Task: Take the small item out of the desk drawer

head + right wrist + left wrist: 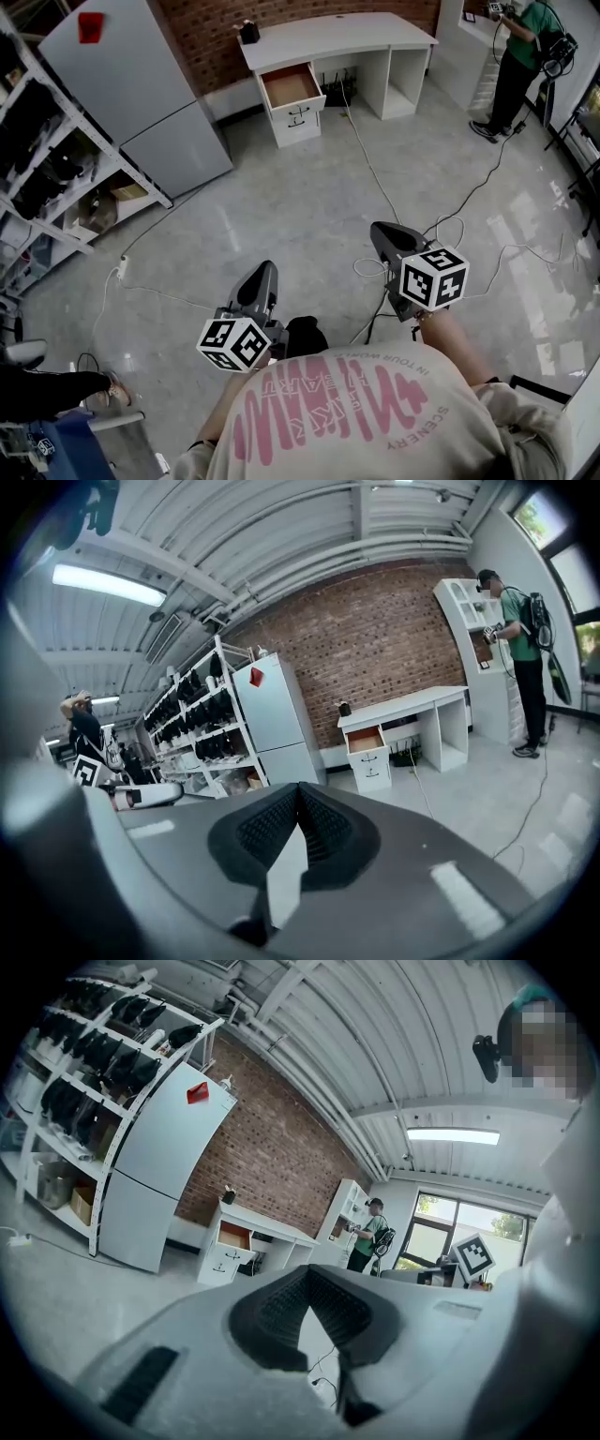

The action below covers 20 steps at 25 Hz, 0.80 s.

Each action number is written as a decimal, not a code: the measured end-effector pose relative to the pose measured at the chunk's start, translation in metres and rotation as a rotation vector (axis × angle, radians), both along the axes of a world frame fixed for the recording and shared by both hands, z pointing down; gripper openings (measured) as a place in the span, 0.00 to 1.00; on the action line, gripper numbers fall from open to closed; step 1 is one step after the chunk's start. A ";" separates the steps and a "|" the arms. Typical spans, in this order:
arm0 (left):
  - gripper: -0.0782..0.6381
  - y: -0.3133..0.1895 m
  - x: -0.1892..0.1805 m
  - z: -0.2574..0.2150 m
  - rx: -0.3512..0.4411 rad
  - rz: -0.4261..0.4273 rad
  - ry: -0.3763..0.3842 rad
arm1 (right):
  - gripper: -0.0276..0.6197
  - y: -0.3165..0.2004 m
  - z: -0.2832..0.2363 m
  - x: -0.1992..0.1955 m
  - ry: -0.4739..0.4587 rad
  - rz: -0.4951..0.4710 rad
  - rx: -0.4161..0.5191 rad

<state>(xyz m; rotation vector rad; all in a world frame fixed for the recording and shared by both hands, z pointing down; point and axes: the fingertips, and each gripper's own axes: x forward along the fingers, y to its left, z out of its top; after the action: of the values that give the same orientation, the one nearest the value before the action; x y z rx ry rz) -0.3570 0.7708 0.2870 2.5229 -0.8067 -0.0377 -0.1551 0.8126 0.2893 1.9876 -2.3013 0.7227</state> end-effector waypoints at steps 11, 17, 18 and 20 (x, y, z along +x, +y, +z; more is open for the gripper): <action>0.12 -0.064 0.031 0.025 -0.062 0.052 -0.008 | 0.06 -0.053 0.033 0.027 -0.025 0.048 -0.093; 0.12 -0.131 0.050 0.015 -0.058 0.108 -0.003 | 0.06 -0.110 0.026 0.039 -0.041 0.100 -0.102; 0.12 -0.142 0.051 0.011 -0.055 0.115 -0.004 | 0.06 -0.120 0.023 0.038 -0.042 0.100 -0.102; 0.12 -0.165 0.054 0.005 -0.051 0.129 -0.002 | 0.06 -0.140 0.018 0.036 -0.035 0.101 -0.101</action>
<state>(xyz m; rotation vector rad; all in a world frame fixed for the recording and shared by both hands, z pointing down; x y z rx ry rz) -0.3035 0.6056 0.2921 2.5215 -0.6360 0.0273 -0.1196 0.6729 0.3076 2.0743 -2.1489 0.8690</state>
